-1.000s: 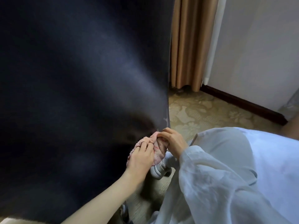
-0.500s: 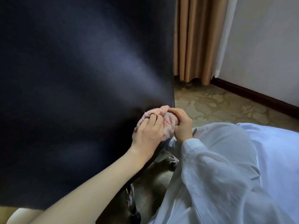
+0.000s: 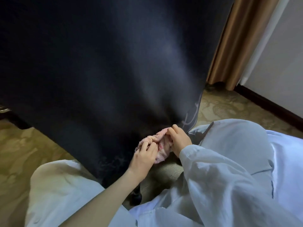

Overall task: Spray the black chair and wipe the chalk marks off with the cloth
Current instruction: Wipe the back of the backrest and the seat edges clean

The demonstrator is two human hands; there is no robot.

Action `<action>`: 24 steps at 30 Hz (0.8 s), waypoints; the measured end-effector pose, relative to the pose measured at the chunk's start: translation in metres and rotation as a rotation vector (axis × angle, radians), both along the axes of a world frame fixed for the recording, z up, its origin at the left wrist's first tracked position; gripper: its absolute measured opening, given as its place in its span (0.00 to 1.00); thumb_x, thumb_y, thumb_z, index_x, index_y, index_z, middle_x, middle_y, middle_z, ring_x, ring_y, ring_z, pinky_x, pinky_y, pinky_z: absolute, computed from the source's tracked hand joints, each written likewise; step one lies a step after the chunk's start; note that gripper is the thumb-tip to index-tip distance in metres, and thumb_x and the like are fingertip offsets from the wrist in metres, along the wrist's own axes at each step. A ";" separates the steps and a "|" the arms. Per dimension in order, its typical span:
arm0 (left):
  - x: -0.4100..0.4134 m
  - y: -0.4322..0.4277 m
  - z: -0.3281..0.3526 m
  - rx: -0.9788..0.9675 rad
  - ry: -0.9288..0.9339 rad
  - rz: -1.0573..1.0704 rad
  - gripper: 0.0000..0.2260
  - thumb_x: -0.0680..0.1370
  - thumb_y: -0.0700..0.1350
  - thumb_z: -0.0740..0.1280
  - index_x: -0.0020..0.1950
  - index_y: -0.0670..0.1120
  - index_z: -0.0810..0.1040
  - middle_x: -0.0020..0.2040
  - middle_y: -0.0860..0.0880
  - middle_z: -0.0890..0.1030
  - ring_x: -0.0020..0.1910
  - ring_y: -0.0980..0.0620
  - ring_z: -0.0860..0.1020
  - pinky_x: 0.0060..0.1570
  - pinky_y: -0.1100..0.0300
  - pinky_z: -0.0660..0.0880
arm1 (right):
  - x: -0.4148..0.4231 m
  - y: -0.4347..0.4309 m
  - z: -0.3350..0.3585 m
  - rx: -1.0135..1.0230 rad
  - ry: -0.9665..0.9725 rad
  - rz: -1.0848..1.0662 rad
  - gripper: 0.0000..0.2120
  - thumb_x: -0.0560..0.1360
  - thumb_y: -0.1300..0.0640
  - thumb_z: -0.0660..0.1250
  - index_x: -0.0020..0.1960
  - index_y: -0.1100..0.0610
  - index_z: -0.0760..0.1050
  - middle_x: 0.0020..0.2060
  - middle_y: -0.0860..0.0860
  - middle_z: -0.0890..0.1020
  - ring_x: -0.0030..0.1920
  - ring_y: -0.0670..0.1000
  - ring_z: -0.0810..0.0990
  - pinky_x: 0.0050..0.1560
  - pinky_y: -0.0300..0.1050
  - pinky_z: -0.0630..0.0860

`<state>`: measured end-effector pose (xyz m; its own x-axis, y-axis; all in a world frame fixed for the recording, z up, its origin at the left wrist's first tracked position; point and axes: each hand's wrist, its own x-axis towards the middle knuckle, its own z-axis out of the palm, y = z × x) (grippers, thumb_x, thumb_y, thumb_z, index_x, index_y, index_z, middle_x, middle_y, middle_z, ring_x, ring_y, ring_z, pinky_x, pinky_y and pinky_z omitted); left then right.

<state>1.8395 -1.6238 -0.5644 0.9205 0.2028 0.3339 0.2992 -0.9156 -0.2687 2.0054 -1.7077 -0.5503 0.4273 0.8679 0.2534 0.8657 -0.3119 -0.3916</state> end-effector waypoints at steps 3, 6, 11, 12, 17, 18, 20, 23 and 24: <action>-0.005 0.005 -0.008 -0.055 0.076 -0.020 0.14 0.68 0.38 0.73 0.53 0.44 0.80 0.49 0.48 0.79 0.53 0.46 0.77 0.47 0.57 0.79 | -0.008 -0.003 0.004 -0.157 -0.018 -0.001 0.18 0.70 0.64 0.68 0.59 0.57 0.71 0.54 0.53 0.70 0.54 0.54 0.70 0.45 0.49 0.73; -0.013 0.013 0.007 -0.121 -0.018 -0.071 0.14 0.70 0.38 0.71 0.55 0.43 0.79 0.51 0.47 0.80 0.54 0.46 0.77 0.51 0.55 0.78 | -0.012 -0.001 0.010 -0.038 -0.039 -0.017 0.21 0.64 0.66 0.72 0.55 0.57 0.74 0.50 0.54 0.73 0.49 0.56 0.74 0.37 0.49 0.74; -0.062 0.025 0.063 -0.097 -0.268 -0.086 0.14 0.76 0.38 0.60 0.58 0.41 0.81 0.54 0.46 0.81 0.53 0.46 0.77 0.49 0.56 0.78 | -0.046 0.010 0.043 0.378 -0.099 0.050 0.25 0.59 0.72 0.70 0.54 0.57 0.78 0.48 0.54 0.76 0.48 0.56 0.76 0.37 0.47 0.79; -0.077 0.029 0.071 -0.075 -0.296 -0.064 0.14 0.77 0.38 0.60 0.59 0.41 0.81 0.55 0.46 0.81 0.54 0.45 0.77 0.49 0.56 0.78 | -0.059 0.015 0.051 0.458 -0.121 0.076 0.24 0.61 0.72 0.69 0.55 0.57 0.79 0.49 0.54 0.77 0.50 0.55 0.75 0.39 0.46 0.78; -0.145 0.050 0.076 0.047 -0.318 -0.008 0.15 0.81 0.37 0.56 0.57 0.40 0.82 0.52 0.45 0.82 0.51 0.44 0.79 0.48 0.54 0.77 | -0.111 0.045 0.052 0.607 -0.274 0.239 0.16 0.69 0.67 0.65 0.55 0.60 0.81 0.50 0.56 0.79 0.51 0.54 0.74 0.44 0.43 0.75; -0.152 0.052 0.069 0.061 -0.288 -0.012 0.13 0.80 0.36 0.58 0.56 0.40 0.82 0.51 0.45 0.82 0.50 0.45 0.79 0.47 0.55 0.77 | -0.116 0.049 0.043 0.592 -0.303 0.277 0.15 0.70 0.67 0.64 0.55 0.60 0.81 0.49 0.56 0.79 0.50 0.54 0.74 0.43 0.43 0.76; -0.159 0.059 0.046 0.048 -0.200 -0.022 0.11 0.79 0.36 0.60 0.54 0.41 0.81 0.49 0.46 0.81 0.51 0.45 0.79 0.46 0.55 0.79 | -0.121 0.055 0.024 0.536 -0.361 0.348 0.15 0.70 0.67 0.65 0.55 0.61 0.80 0.46 0.55 0.80 0.48 0.54 0.74 0.42 0.44 0.76; -0.161 0.073 0.011 0.014 -0.119 -0.052 0.09 0.77 0.34 0.62 0.50 0.41 0.81 0.48 0.45 0.80 0.52 0.44 0.79 0.47 0.53 0.79 | -0.119 0.058 -0.003 0.408 -0.429 0.410 0.18 0.66 0.67 0.71 0.55 0.59 0.80 0.47 0.53 0.78 0.47 0.53 0.74 0.43 0.43 0.75; -0.160 0.077 0.002 0.008 -0.096 -0.063 0.09 0.77 0.34 0.62 0.49 0.41 0.81 0.47 0.45 0.80 0.51 0.43 0.79 0.46 0.53 0.79 | -0.119 0.058 -0.010 0.350 -0.443 0.428 0.20 0.64 0.66 0.74 0.56 0.58 0.79 0.48 0.53 0.77 0.48 0.53 0.74 0.44 0.43 0.75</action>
<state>1.6794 -1.5466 -0.5622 0.8951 0.1424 0.4225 0.2658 -0.9313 -0.2492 1.8867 -1.6494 -0.5599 -0.1412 0.7723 0.6194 0.9852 0.1713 0.0110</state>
